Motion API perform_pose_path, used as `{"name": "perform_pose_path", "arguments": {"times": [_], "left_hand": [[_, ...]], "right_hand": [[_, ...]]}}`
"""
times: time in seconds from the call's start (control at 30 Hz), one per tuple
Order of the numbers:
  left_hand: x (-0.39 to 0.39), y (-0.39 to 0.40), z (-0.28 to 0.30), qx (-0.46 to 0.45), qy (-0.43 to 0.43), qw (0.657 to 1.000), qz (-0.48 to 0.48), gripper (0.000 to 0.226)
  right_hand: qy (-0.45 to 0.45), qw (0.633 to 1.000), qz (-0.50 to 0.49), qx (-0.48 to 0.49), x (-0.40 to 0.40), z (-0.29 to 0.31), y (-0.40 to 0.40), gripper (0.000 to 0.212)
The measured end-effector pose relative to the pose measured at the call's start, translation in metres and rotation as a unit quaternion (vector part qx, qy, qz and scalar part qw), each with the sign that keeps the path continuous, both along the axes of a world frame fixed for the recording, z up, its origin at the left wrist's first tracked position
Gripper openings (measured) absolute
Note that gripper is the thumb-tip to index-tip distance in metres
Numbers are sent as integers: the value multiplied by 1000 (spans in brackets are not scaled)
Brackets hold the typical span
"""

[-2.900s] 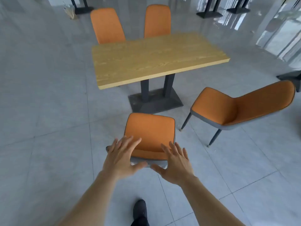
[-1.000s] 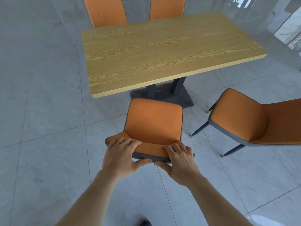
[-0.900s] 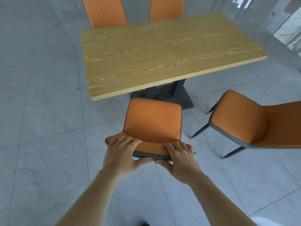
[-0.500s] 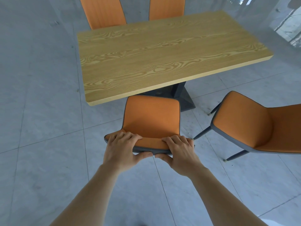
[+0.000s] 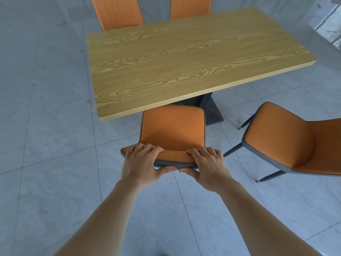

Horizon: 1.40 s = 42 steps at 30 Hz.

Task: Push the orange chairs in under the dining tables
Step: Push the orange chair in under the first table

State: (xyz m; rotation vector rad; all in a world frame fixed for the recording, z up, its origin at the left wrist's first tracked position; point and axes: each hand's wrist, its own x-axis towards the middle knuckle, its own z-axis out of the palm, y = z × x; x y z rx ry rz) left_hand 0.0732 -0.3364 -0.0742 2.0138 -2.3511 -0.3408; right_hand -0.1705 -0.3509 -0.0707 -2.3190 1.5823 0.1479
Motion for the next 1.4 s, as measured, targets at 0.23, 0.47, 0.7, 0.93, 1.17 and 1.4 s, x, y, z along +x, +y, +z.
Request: {"name": "perform_pose_path", "arguments": {"times": [0.23, 0.47, 0.7, 0.93, 1.17, 1.4], "left_hand": [[-10, 2, 17, 57, -30, 998, 7, 105], [-52, 21, 49, 30, -33, 999, -13, 93], [-147, 33, 81, -4, -18, 998, -54, 99], [-335, 37, 118, -28, -22, 995, -94, 101], [-531, 35, 150, -73, 24, 989, -128, 103], [-677, -14, 146, -75, 36, 986, -147, 96]], "right_hand": [[57, 997, -58, 9, 3, 19, 14, 93], [7, 995, -98, -4, -49, 54, 43, 98], [-1, 988, -151, -15, -152, 86, 70, 100], [1, 980, -189, -55, -335, 132, 95, 103], [-2, 973, -217, -77, -515, 169, 108, 105], [-10, 967, -241, -77, -655, 174, 66, 105]]}}
